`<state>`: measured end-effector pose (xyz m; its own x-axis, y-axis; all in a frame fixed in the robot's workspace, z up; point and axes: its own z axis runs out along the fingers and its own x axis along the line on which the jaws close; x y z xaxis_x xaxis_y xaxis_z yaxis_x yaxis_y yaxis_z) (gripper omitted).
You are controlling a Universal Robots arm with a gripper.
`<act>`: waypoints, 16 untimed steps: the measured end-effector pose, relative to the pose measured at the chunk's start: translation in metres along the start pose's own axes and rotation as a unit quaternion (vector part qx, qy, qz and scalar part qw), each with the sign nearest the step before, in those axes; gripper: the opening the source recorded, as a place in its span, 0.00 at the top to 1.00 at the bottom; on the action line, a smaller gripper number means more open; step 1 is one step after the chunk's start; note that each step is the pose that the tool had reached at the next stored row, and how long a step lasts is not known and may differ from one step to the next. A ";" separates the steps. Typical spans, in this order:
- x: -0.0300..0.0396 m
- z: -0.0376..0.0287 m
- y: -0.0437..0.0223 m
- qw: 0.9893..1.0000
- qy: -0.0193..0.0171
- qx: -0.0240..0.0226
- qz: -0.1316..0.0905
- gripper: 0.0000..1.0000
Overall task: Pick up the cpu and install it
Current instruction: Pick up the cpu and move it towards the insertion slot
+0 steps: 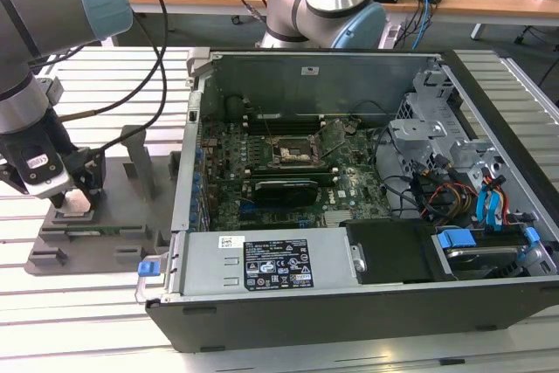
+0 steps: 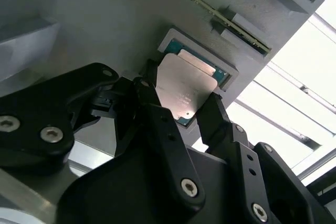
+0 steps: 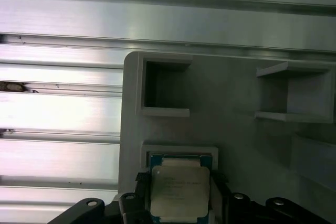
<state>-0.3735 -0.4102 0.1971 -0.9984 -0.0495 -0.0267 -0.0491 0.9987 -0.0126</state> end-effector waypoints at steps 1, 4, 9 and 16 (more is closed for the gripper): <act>0.0000 0.0001 0.0000 1.000 0.000 0.000 0.000 0.45; 0.0001 0.0008 0.0000 1.000 0.000 0.000 0.000 0.45; 0.0000 0.0011 0.0000 1.000 0.000 0.000 0.000 0.45; -0.0002 0.0042 0.0000 1.000 0.000 -0.001 0.000 0.38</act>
<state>-0.3731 -0.4103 0.1929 -0.9985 -0.0493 -0.0259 -0.0490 0.9987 -0.0114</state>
